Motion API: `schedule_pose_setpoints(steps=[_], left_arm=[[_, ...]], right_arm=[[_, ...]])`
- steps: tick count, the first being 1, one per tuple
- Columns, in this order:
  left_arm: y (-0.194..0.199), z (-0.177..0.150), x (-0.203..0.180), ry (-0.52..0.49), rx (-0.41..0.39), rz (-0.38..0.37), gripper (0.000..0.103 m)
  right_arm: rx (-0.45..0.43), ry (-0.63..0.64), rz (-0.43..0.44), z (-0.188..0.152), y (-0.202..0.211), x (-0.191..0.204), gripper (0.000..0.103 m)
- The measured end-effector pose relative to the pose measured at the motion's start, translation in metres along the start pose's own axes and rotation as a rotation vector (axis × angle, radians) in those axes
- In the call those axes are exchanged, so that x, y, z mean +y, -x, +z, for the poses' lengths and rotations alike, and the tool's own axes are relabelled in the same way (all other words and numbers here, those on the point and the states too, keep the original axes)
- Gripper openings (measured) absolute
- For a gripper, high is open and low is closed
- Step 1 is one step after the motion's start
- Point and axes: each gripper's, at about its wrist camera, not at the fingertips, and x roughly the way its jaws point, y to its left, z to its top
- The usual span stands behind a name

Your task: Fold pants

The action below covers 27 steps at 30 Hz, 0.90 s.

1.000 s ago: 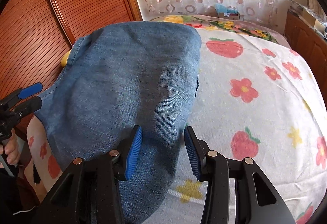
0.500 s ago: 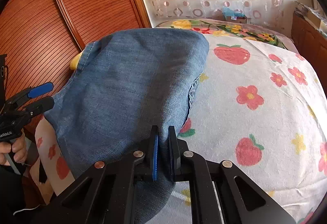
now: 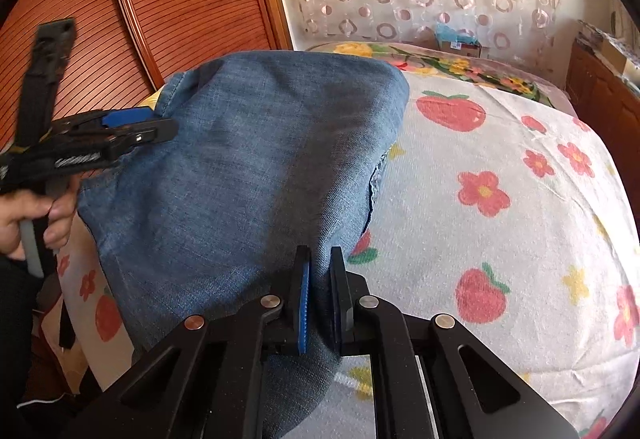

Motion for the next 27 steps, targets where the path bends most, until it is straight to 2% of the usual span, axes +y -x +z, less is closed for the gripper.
schedule_pose_setpoints(steps=[8,11,16,23,27], left_arm=[[-0.018,-0.001,0.045,0.089,0.053,0.12,0.075],[-0.013,-0.004,0.055,0.12,0.047,0.109,0.075],[0.01,-0.007,0.053,0.111,-0.01,0.107,0.075],[0.046,-0.012,0.034,0.074,-0.073,0.059,0.075],[0.06,-0.016,0.016,0.044,-0.094,0.013,0.075]], right_arm=[[-0.01,-0.001,0.006,-0.003,0.008,-0.002,0.008],[-0.007,-0.017,0.017,-0.002,0.01,-0.005,0.008],[0.008,-0.06,0.039,-0.001,0.007,-0.011,0.012],[0.02,-0.099,0.036,0.002,0.0,-0.018,0.033],[0.016,-0.119,0.049,0.004,-0.002,-0.021,0.036]])
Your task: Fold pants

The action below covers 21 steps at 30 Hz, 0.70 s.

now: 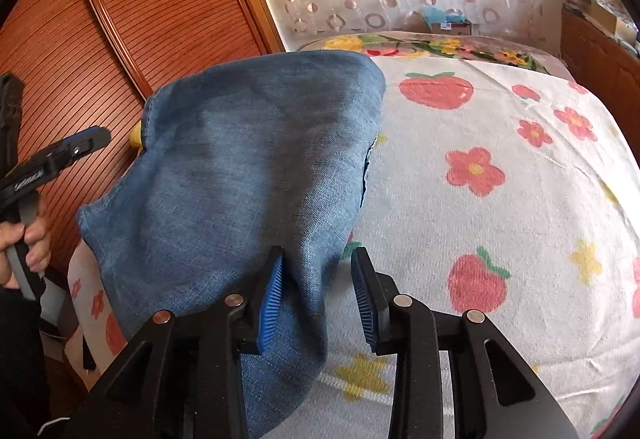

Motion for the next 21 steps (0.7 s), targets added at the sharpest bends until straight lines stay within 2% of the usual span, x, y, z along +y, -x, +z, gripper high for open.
schedule_pose_setpoints(steps=[7,11,14,21], left_arm=[[0.002,-0.014,-0.028,-0.024,0.017,-0.078,0.075],[-0.002,-0.022,-0.037,-0.03,0.034,-0.098,0.075],[-0.007,-0.029,-0.039,-0.025,0.049,-0.096,0.075],[-0.016,-0.047,-0.024,0.009,0.091,-0.074,0.075]], right_arm=[[0.005,0.037,0.005,0.0,-0.005,0.006,0.036],[0.002,0.049,0.028,0.0,-0.006,0.008,0.011],[-0.019,0.043,0.044,0.003,-0.003,0.007,0.005],[-0.097,0.043,0.106,0.016,0.022,0.018,0.004]])
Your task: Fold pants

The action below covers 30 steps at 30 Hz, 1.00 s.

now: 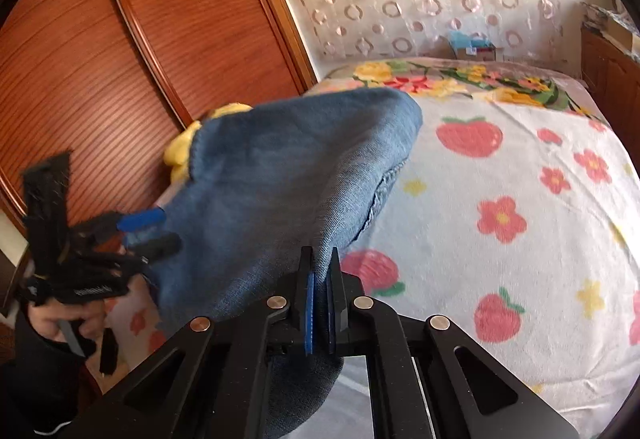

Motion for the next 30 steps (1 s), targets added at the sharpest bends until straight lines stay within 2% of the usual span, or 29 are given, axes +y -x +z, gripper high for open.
schedule_pose_setpoints(steps=[8,17,21,24,27,30], left_arm=[[0.04,-0.002,0.035,0.062,-0.074,0.021,0.075],[0.094,-0.003,0.084,0.122,-0.168,0.103,0.075],[0.113,-0.008,0.103,0.149,-0.195,0.144,0.075],[0.124,-0.013,0.117,0.17,-0.206,0.171,0.075],[0.128,-0.016,0.127,0.183,-0.211,0.186,0.075],[0.127,-0.017,0.13,0.19,-0.21,0.192,0.075]], right_arm=[[-0.046,0.083,0.054,0.027,0.006,0.043,0.004],[-0.045,0.182,0.172,0.056,-0.037,0.108,0.004],[-0.016,0.236,0.227,0.062,-0.065,0.138,0.004],[0.045,0.261,0.256,0.059,-0.097,0.153,0.004],[0.128,0.256,0.245,0.047,-0.133,0.152,0.004],[0.168,0.25,0.22,0.038,-0.151,0.148,0.004]])
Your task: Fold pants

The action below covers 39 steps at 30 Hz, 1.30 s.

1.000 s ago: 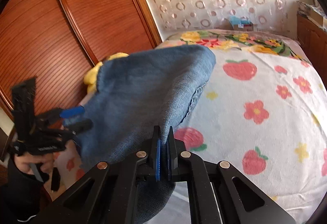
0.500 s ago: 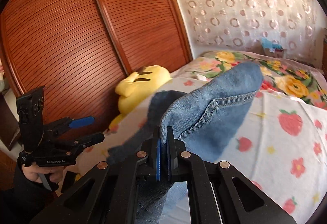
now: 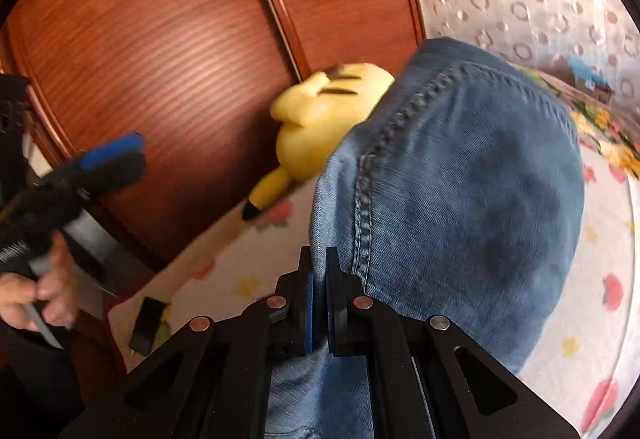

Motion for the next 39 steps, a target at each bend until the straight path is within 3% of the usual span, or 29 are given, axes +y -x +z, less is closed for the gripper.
schedule_pose_setpoints(steps=[5,10,14,19,24,31,39], left_arm=[[-0.007,0.002,-0.004,0.0,0.003,-0.01,0.075],[-0.008,0.005,-0.016,-0.013,0.003,-0.038,0.075],[-0.016,0.01,-0.034,-0.04,0.01,-0.071,0.075],[-0.043,0.022,-0.059,-0.083,0.045,-0.119,0.075],[-0.07,0.018,-0.072,-0.116,0.105,-0.157,0.075],[-0.106,-0.004,-0.059,-0.106,0.208,-0.106,0.075],[-0.123,-0.015,-0.054,-0.084,0.256,-0.09,0.075]], right_arm=[[-0.024,0.032,-0.009,0.007,0.019,-0.004,0.027],[-0.134,0.071,-0.065,0.005,0.066,-0.001,0.031],[-0.16,0.067,-0.138,-0.008,0.085,-0.018,0.038],[-0.126,0.049,-0.23,-0.008,0.067,-0.043,0.042],[-0.088,0.058,-0.275,0.017,0.046,-0.048,0.042],[-0.037,0.053,-0.27,0.047,0.023,-0.065,0.043],[-0.013,0.031,-0.219,0.058,-0.007,-0.095,0.054]])
